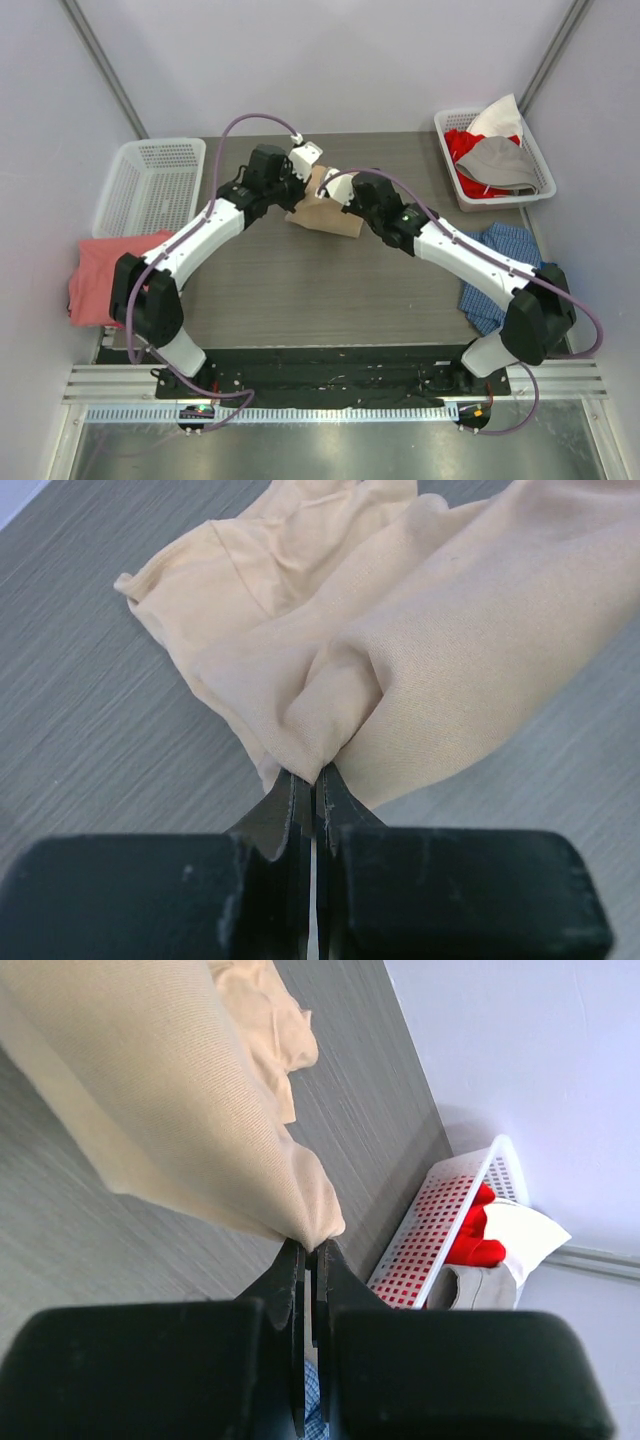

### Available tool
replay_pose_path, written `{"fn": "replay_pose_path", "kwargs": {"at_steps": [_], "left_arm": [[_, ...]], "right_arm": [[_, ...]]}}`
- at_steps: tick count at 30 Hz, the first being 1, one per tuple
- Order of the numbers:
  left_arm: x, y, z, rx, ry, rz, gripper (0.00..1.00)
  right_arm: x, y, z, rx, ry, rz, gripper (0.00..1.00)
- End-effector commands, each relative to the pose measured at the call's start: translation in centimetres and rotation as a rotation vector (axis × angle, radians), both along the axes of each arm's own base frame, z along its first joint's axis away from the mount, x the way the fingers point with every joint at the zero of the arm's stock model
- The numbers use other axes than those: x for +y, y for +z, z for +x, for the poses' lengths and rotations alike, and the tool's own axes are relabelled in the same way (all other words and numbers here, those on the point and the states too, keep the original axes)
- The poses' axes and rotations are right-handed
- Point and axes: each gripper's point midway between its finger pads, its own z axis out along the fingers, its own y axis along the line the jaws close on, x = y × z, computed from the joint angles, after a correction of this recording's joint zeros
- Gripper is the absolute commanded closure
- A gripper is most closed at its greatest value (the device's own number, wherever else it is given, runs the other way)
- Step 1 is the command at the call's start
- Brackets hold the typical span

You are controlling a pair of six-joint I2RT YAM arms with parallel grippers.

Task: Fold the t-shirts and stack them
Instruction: Fold the long partially folded tshirt into a neat square

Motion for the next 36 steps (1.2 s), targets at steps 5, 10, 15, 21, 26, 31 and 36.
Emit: {"fn": "replay_pose_path", "kwargs": {"at_steps": [5, 10, 15, 21, 26, 31, 36], "left_arm": [[-0.3, -0.1, 5.6, -0.064, 0.027, -0.011, 1.00], [-0.2, 0.2, 5.7, -0.069, 0.025, -0.024, 1.00], [-0.1, 1.6, 4.7, -0.078, 0.013, -0.045, 1.00], [0.5, 2.0, 2.9, -0.048, 0.000, -0.037, 1.00], [1.4, 1.8, 0.7, -0.024, -0.011, -0.032, 1.00], [2.2, -0.8, -1.8, 0.051, -0.035, -0.001, 1.00], [2.6, -3.0, -3.6, 0.115, -0.060, 0.019, 1.00]], "right_arm": [[0.0, 0.8, 3.4, -0.050, -0.033, 0.019, 0.99], [0.0, 1.5, 3.2, -0.056, -0.032, 0.028, 0.99], [-0.2, 2.1, 2.5, -0.034, -0.036, 0.042, 0.99], [-0.1, 2.5, 0.4, -0.004, -0.021, 0.052, 0.99], [0.3, 1.5, -2.0, 0.048, 0.010, 0.061, 0.99], [1.5, -0.6, -4.6, 0.115, 0.051, 0.056, 0.99], [2.1, -2.1, -5.9, 0.175, 0.078, 0.067, 0.99]]}}
